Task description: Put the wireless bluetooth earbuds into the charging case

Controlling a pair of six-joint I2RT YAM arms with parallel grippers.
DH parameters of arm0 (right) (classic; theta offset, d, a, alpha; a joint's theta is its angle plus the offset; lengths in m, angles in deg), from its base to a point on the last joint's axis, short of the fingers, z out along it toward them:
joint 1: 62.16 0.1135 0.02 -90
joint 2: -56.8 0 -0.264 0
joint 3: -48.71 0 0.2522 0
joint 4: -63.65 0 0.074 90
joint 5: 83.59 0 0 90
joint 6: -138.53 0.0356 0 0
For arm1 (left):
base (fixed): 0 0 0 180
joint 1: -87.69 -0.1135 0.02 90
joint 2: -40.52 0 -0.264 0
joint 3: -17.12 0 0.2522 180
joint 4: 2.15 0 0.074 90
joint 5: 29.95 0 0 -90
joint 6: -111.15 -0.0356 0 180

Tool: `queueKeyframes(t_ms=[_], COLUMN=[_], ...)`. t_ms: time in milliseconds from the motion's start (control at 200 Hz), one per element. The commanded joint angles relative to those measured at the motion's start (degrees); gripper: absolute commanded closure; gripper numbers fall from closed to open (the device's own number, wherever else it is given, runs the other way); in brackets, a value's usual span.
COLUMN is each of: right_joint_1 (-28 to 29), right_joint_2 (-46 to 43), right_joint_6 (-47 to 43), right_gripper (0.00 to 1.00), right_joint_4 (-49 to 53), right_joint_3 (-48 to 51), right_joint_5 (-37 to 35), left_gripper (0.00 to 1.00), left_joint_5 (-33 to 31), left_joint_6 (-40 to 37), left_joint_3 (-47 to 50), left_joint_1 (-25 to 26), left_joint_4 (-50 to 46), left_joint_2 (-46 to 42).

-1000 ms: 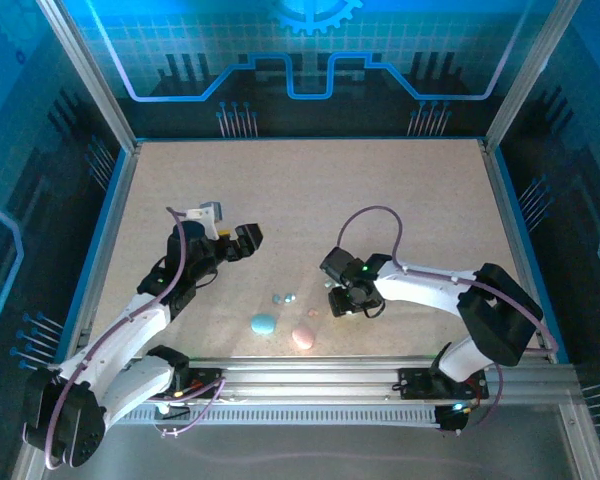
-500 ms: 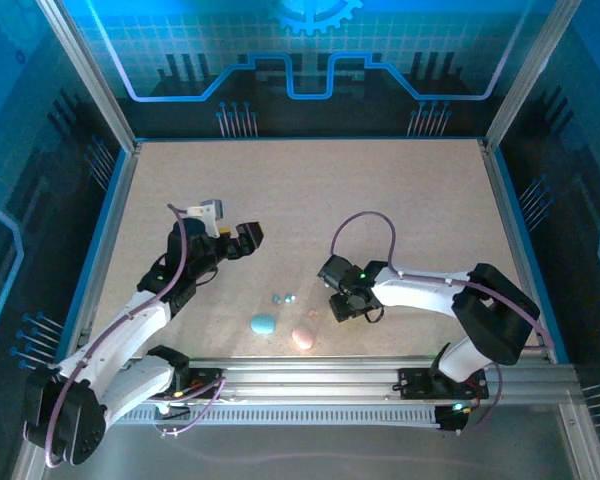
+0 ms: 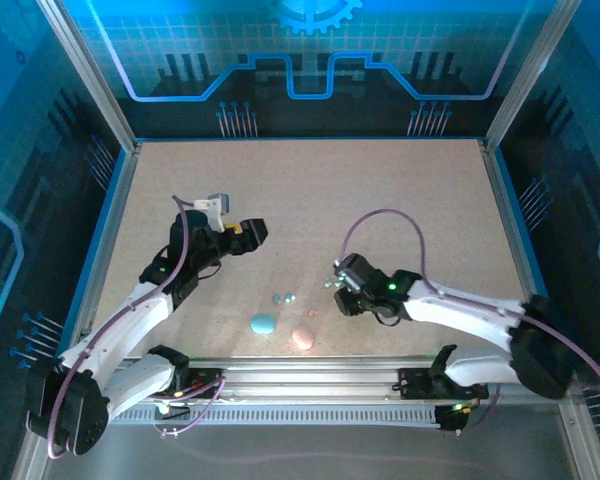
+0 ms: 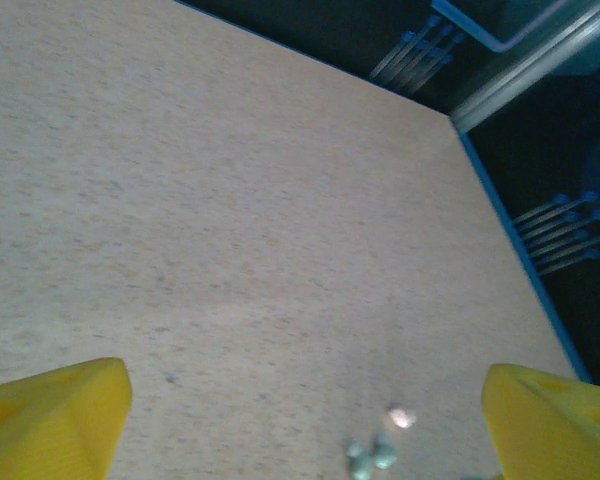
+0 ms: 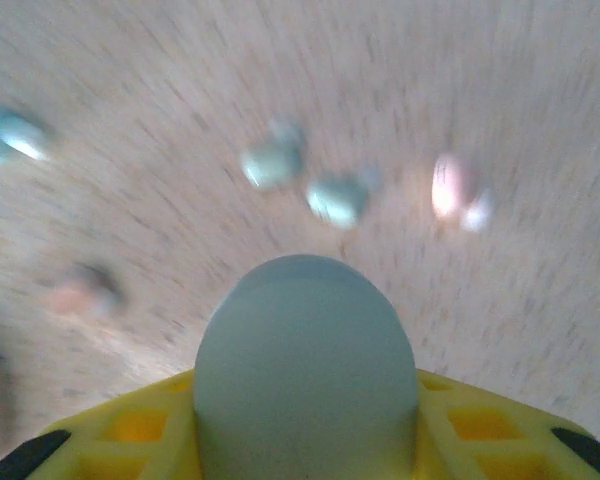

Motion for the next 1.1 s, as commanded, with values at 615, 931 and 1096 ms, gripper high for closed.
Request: queueKeyframes(t_ms=[615,931,1096], right_joint_1=[-5.1,-5.7,-5.8], right_joint_2=[-13.7,-13.3,-13.3], right_joint_6=[-44.0,-41.8,-41.5], right_gripper=[0.62,0.61,0.60], right_joint_4=[-30.6,-32.0,-32.7], right_joint_3=[-0.1,-0.4,-0.3], right_joint_5=[13.1,13.9,14.0], left_gripper=[0.29,0.36,0.53], left_joint_5=[20.9,19.8,18.9], left_joint_6=[-2.6,-4.3,-4.8], left_joint_3=[-18.5,-21.1,-21.9], left_joint_1=[15.5,18.6,18.8], left_joint_4=[-4.6,-6.0,-7.9], left_joint_2=[11.6,14.7,15.3])
